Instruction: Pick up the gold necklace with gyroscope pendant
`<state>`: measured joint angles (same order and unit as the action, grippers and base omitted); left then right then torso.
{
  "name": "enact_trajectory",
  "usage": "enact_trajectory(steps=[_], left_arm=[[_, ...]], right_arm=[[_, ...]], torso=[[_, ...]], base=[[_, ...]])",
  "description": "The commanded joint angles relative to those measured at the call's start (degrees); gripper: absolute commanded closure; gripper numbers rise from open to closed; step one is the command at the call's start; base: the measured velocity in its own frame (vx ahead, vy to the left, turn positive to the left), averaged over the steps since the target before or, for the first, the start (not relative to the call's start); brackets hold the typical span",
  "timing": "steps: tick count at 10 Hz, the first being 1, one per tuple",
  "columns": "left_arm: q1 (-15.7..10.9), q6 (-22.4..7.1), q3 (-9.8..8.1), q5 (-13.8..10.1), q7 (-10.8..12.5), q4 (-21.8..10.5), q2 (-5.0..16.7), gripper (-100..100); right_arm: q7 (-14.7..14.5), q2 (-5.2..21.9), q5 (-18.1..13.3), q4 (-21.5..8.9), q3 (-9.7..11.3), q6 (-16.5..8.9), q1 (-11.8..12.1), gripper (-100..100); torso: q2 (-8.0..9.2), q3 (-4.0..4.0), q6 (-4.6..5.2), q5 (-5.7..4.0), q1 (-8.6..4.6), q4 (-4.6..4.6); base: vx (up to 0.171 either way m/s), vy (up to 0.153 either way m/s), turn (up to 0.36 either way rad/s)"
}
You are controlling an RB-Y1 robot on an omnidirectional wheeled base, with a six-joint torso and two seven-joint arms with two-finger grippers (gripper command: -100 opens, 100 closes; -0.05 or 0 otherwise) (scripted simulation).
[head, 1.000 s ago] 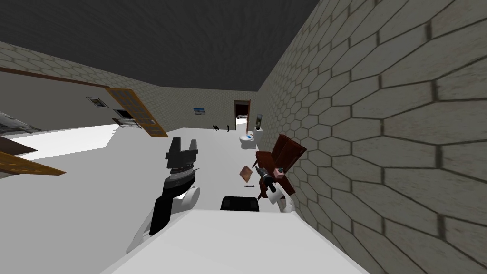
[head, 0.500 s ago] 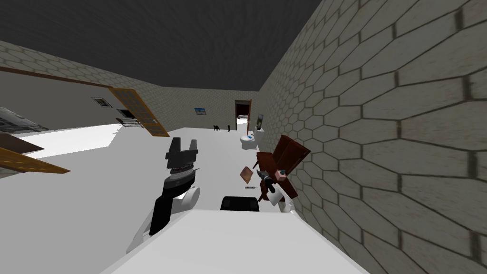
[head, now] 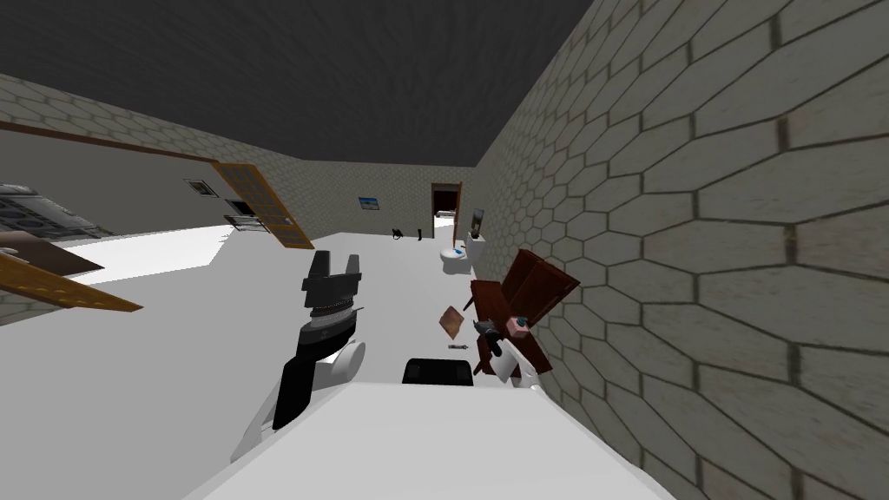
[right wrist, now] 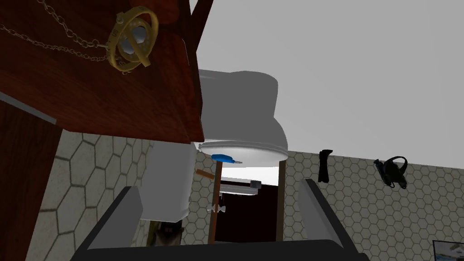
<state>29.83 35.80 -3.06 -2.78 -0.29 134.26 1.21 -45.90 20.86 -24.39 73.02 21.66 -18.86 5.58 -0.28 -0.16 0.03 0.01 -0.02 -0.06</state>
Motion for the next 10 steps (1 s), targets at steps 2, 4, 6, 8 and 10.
enact_trajectory(steps=[2,4,6,8,10], left_arm=[[0.0,0.0,0.0,0.0,0.0,0.0,0.0,0],[0.0,0.0,0.0,0.0,0.0,0.0,0.0,0],[0.0,0.0,0.0,0.0,0.0,0.0,0.0,0],[0.0,0.0,0.0,0.0,0.0,0.0,0.0,0],[0.0,0.0,0.0,0.0,0.0,0.0,0.0,0]], right_arm=[[-1.8,0.06,-1.49,-3.66,0.45,-0.65,-0.83,-100],[-3.28,0.32,-2.46,-5.76,0.98,-1.53,-1.25,-100],[-5.95,0.73,-4.21,-9.26,1.92,-3.05,-1.9,-100],[-7.14,0.88,-4.97,-11.26,2.33,-3.69,-2.14,-100],[-9.15,1.05,-6.24,-14.17,3.06,-4.75,-2.44,-100]], torso=[[0.03,0.02,-0.01,0.0,0.03,0.01],[0.13,0.08,0.0,0.01,0.01,0.03],[0.13,0.08,-0.01,0.0,0.0,0.04],[0.09,0.05,-0.01,0.0,-0.01,0.02],[0.05,0.03,-0.01,0.0,0.0,0.02]], base=[[0.049,0.004,0.032],[0.035,0.0,0.031],[0.052,-0.008,0.051],[0.053,-0.003,0.028],[0.067,-0.011,0.048]])
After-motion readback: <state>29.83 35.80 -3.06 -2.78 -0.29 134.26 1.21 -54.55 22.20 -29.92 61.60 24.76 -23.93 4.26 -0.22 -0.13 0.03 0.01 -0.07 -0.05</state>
